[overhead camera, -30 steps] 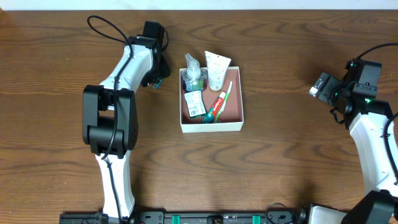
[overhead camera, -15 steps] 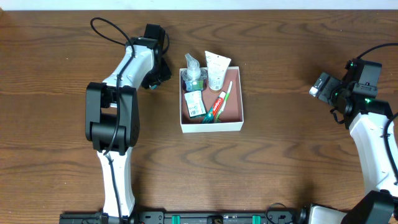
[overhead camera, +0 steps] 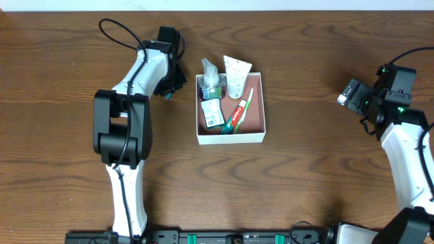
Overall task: Pack container
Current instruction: 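Close the left gripper on the blue razor handle and lift it, then carry the blue razor over the box with the left gripper, then lower the razor into the box and open the left gripper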
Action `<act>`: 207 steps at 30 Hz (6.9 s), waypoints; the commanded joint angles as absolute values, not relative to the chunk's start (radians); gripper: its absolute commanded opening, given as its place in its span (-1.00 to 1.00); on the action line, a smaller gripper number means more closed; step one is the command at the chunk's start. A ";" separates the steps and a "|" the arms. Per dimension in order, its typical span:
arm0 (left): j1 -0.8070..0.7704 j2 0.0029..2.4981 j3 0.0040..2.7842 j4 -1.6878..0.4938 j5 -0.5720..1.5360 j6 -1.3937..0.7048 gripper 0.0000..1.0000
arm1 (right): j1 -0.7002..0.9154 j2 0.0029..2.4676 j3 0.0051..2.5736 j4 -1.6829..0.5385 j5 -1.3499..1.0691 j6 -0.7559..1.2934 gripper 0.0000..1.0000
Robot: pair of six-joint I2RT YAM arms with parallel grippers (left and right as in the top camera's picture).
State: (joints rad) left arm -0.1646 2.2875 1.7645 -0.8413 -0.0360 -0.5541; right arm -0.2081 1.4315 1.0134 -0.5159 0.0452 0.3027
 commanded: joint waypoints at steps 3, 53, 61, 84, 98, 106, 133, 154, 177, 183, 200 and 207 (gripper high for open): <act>-0.164 2.345 1.749 -0.869 -0.033 -0.559 -0.49 | -0.218 1.417 1.026 -0.517 0.056 0.294 0.98; -0.068 2.149 1.745 -0.937 -0.075 -0.212 -0.27 | -0.218 1.417 1.026 -0.517 0.056 0.294 0.98; -0.045 2.194 1.742 -0.916 0.023 -0.149 -0.28 | -0.218 1.417 1.026 -0.517 0.056 0.294 0.98; -0.065 2.234 1.709 -0.881 0.068 -0.064 -0.27 | -0.218 1.417 1.026 -0.517 0.056 0.294 0.98; -0.078 2.287 1.707 -0.865 0.067 -0.064 -0.28 | -0.218 1.417 1.026 -0.517 0.056 0.294 0.99; -0.078 2.311 1.707 -0.865 0.067 -0.064 -0.70 | -0.218 1.417 1.026 -0.517 0.056 0.294 0.99; -0.091 1.977 1.815 -1.015 0.304 -0.087 -0.88 | -0.218 1.417 1.026 -0.517 0.056 0.294 0.99; -0.564 1.707 1.815 -0.907 0.038 -0.400 -0.88 | -0.218 1.417 1.026 -0.517 0.056 0.294 0.99; -0.809 1.983 1.812 -0.897 -0.308 -0.432 -0.88 | -0.218 1.417 1.026 -0.517 0.056 0.294 0.98; -0.809 1.988 1.812 -0.881 -0.300 -0.432 -0.46 | -0.218 1.417 1.026 -0.517 0.056 0.294 0.98; -0.808 1.836 1.813 -0.980 -0.302 -0.432 0.32 | -0.218 1.417 1.026 -0.517 0.056 0.294 0.98; -0.809 1.634 1.813 -1.144 -0.351 -0.432 0.95 | -0.218 1.417 1.026 -0.517 0.056 0.294 0.98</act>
State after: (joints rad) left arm -0.8097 1.7199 1.8030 -1.1000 -0.3000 -0.4274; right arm -0.2081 1.4311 1.0134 -0.5163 0.0452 0.3027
